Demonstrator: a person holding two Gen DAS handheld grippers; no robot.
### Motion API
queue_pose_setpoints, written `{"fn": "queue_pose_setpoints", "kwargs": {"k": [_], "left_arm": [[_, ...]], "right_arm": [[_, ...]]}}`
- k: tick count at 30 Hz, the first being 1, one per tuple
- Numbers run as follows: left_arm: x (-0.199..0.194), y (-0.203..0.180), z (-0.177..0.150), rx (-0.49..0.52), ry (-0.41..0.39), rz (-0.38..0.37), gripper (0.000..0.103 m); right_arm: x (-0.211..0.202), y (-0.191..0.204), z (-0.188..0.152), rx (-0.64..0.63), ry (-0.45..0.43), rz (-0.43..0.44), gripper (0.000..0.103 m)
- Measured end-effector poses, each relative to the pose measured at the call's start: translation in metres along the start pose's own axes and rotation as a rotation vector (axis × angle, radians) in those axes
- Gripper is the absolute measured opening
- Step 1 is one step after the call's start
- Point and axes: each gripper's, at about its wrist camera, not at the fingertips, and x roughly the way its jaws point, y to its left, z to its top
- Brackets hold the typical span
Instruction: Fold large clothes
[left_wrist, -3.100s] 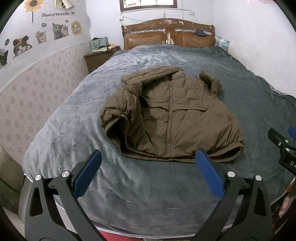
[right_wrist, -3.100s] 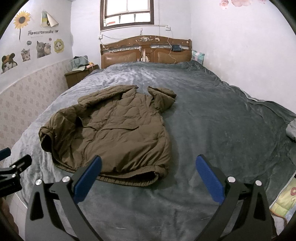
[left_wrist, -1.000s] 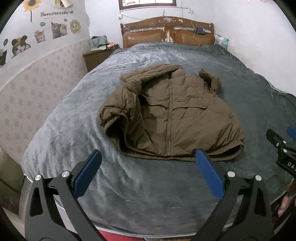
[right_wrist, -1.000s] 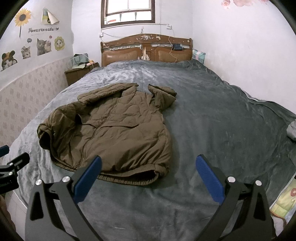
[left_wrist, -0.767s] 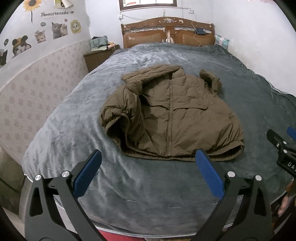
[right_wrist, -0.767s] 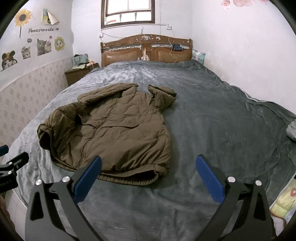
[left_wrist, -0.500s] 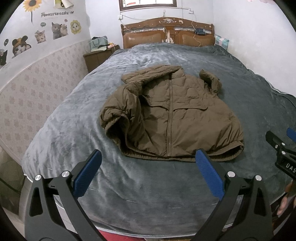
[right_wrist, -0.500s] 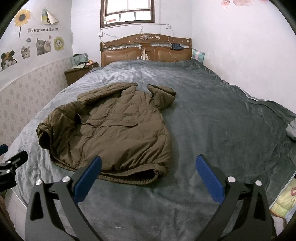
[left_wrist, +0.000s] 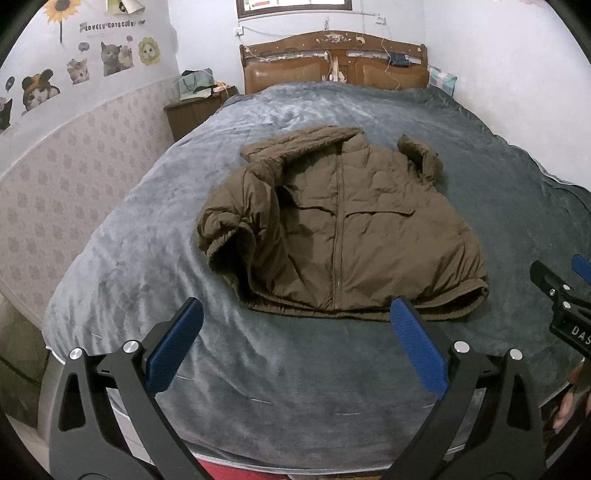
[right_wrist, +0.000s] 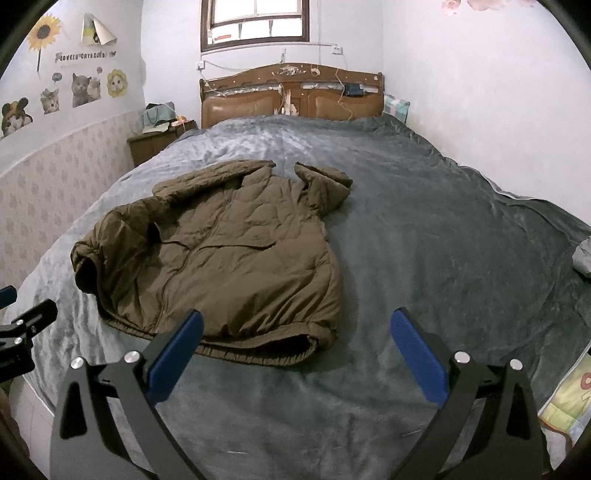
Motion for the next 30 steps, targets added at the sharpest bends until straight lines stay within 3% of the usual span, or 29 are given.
{"fn": "queue_pose_setpoints", "kwargs": {"k": [4, 9, 17, 30], "left_arm": [[0.002, 0.004, -0.002, -0.012, -0.014, -0.021, 0.100], [0.009, 0.006, -0.002, -0.001, -0.028, 0.030, 0.100], [0.025, 0.017, 0.005, 0.000, -0.046, 0.004, 0.100], [0.099, 0.043, 0.039, -0.010, -0.016, 0.016, 0.100]], "right_arm": [[0.000, 0.002, 0.000, -0.009, -0.012, 0.008, 0.101], [0.001, 0.007, 0.001, -0.011, -0.039, 0.017, 0.101], [0.014, 0.015, 0.000, -0.071, -0.079, -0.097, 0.101], [0.092, 0.004, -0.001, 0.013, 0.076, -0.022, 0.101]]}}
